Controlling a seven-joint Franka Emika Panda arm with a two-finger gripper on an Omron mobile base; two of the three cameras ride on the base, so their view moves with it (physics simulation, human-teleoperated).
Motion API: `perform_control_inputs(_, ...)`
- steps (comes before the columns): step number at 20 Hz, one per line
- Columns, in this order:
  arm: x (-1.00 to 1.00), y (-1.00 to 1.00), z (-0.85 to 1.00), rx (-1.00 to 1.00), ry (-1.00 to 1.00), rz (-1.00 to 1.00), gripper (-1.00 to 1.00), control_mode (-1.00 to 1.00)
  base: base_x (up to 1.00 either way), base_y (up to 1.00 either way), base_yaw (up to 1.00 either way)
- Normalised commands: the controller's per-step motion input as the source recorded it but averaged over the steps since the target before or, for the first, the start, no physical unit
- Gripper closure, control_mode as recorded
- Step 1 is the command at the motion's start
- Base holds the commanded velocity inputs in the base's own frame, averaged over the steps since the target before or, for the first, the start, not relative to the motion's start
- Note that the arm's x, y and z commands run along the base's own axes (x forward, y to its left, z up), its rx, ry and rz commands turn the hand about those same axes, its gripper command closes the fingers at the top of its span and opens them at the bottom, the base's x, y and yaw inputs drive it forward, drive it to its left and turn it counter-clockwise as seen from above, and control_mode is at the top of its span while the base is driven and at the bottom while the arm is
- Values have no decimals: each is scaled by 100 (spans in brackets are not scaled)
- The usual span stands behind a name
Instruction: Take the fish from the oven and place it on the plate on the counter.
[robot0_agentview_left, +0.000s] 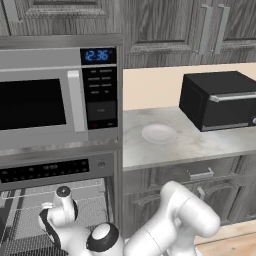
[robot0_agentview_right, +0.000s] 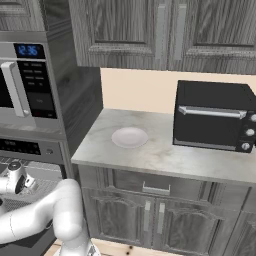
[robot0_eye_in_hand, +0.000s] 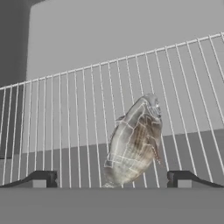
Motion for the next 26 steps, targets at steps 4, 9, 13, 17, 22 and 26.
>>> perform_control_inputs(4, 10, -5, 0, 0, 0, -17, -100, -100, 0, 0, 0)
perform_control_inputs(9, 26, -23, -11, 0, 0, -21, -100, -100, 0, 0, 0)
perform_control_inputs(13, 4, -8, -30, 0, 4, -11, -100, -100, 0, 0, 0)
perform_control_inputs(17, 0, 3, -47, 0, 5, -2, -100, -100, 0, 0, 0)
perform_control_inputs(22, 0, 0, -64, 0, 3, -1, -100, -100, 0, 0, 0)
perform_control_inputs(26, 0, 0, -49, -4, 0, -1, -100, -100, 0, 0, 0)
